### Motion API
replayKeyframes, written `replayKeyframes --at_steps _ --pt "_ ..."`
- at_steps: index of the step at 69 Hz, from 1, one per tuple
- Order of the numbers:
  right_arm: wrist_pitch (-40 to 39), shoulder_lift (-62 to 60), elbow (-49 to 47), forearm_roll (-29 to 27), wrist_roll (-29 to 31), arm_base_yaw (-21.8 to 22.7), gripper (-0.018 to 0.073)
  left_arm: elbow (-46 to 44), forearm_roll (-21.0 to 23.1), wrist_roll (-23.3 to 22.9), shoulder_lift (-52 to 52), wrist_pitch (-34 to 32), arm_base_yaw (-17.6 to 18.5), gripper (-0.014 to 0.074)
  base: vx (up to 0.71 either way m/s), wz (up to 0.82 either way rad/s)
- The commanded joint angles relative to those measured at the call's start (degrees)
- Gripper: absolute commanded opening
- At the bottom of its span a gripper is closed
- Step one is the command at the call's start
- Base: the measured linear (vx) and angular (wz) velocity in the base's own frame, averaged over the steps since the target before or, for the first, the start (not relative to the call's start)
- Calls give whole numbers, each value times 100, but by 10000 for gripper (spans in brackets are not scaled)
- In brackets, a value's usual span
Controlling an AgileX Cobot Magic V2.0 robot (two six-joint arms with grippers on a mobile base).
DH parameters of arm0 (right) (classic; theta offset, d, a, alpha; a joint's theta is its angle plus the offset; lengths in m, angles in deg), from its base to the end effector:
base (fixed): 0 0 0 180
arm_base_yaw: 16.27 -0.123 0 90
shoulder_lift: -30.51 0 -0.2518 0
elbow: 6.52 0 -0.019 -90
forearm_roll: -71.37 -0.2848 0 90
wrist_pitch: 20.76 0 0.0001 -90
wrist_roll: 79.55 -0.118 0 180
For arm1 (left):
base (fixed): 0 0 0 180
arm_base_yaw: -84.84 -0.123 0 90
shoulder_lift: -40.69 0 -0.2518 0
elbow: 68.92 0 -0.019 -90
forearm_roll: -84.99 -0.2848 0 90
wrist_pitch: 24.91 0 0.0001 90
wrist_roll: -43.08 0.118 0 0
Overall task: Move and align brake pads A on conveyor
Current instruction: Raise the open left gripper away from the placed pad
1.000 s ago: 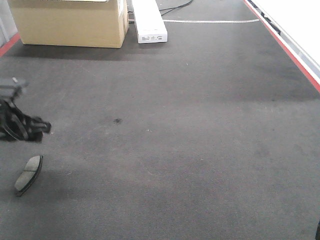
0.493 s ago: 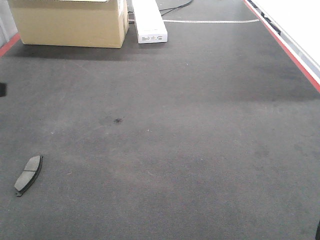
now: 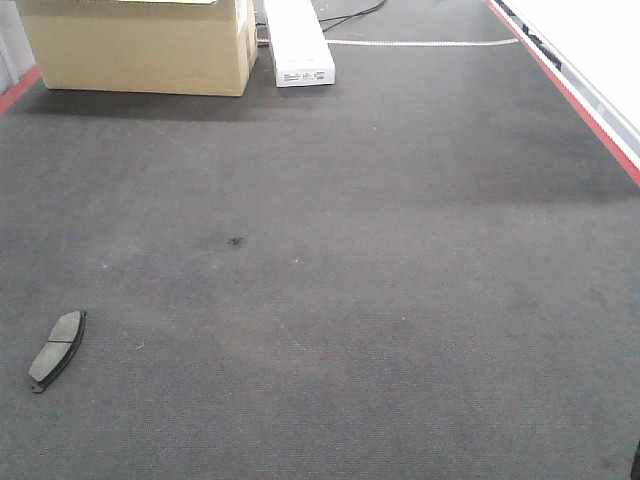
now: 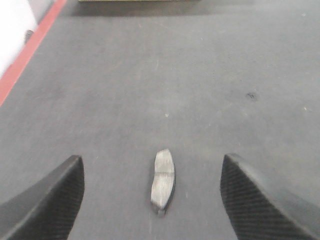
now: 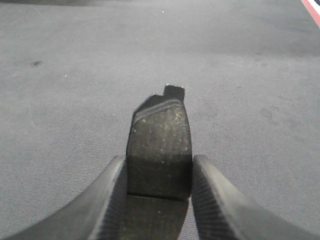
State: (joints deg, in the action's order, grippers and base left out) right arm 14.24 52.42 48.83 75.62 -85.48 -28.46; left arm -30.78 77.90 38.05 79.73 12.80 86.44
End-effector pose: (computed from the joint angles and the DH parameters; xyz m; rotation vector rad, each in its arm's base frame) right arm 0.1468 0.0266 0.2537 -0.1385 1.9549 0.1264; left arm 0.1850 0.0038 0.3141 -0.0102 2.0007 0.0643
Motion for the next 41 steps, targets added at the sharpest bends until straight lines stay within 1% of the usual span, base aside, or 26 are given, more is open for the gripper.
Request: replayKeyframes --at_steps 1,11,21,33,41 --pt "-547 66 -163 58 27 17 -7 86 -28 10 -529 -317 11 541 0 0" --pt "-547 66 -163 58 27 17 -7 282 -28 10 -1099 -151 11 541 0 0" --pt "-547 66 -163 58 27 17 -7 345 -28 16 -1185 207 11 541 0 0" --pt "-547 66 -163 58 27 17 -7 346 -45 16 -1185 106 11 541 0 0" --pt "-547 66 -163 58 27 17 -7 346 -33 16 -1185 176 11 541 0 0"
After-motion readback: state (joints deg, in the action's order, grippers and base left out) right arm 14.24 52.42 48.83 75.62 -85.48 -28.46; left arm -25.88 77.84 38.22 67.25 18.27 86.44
